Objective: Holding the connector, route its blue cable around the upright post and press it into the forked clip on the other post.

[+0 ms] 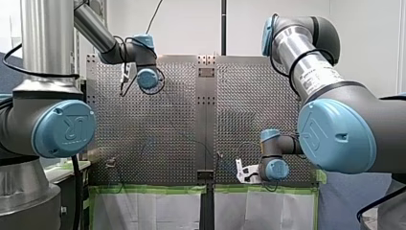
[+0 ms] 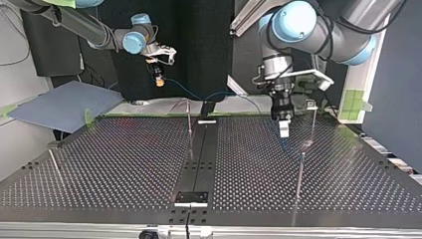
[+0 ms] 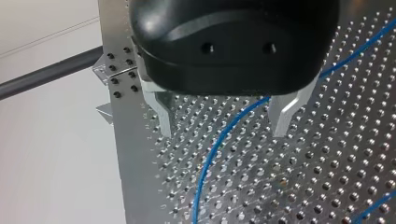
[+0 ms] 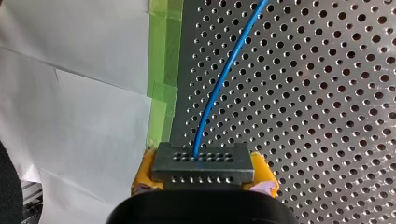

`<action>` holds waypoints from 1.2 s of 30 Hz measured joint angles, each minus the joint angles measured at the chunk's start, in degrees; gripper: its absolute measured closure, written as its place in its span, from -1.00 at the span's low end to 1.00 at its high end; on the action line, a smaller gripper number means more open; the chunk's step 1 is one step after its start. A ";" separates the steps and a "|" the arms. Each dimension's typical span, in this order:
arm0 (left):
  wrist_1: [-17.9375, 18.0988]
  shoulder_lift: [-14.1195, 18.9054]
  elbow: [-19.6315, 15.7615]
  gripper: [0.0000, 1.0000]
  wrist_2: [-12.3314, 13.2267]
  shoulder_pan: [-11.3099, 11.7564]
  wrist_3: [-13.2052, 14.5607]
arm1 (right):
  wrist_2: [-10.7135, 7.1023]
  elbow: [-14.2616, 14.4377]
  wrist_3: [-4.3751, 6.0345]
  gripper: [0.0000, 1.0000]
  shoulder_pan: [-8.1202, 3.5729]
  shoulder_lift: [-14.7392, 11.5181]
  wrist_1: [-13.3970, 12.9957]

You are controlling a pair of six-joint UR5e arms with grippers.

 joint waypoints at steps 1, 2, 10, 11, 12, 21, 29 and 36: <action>0.00 0.03 0.10 -1.00 0.21 0.11 0.55 | 0.01 0.00 0.00 1.00 0.00 0.00 0.00; 0.00 0.05 0.18 -1.00 0.43 0.18 0.96 | 0.00 0.00 0.00 1.00 0.00 0.00 0.00; -0.07 -0.60 0.98 -1.00 1.71 0.67 5.05 | 0.00 0.00 0.00 1.00 0.00 0.01 0.00; -0.12 -0.88 1.19 -1.00 1.74 0.70 5.52 | 0.01 0.00 0.00 1.00 0.00 0.01 0.00; -0.20 -1.14 1.43 -1.00 1.76 0.72 5.99 | 0.00 0.00 0.00 1.00 0.00 0.00 0.00; -1.49 -2.11 4.51 -1.00 1.88 0.91 10.62 | 0.00 0.00 0.00 1.00 0.01 0.01 -0.08; -3.79 -2.16 7.55 -1.00 1.89 1.11 14.81 | -0.03 0.00 0.00 1.00 0.03 0.01 -0.16; -6.86 -2.29 10.99 -1.00 2.61 0.89 18.34 | -0.16 0.00 0.00 1.00 0.07 0.01 -0.18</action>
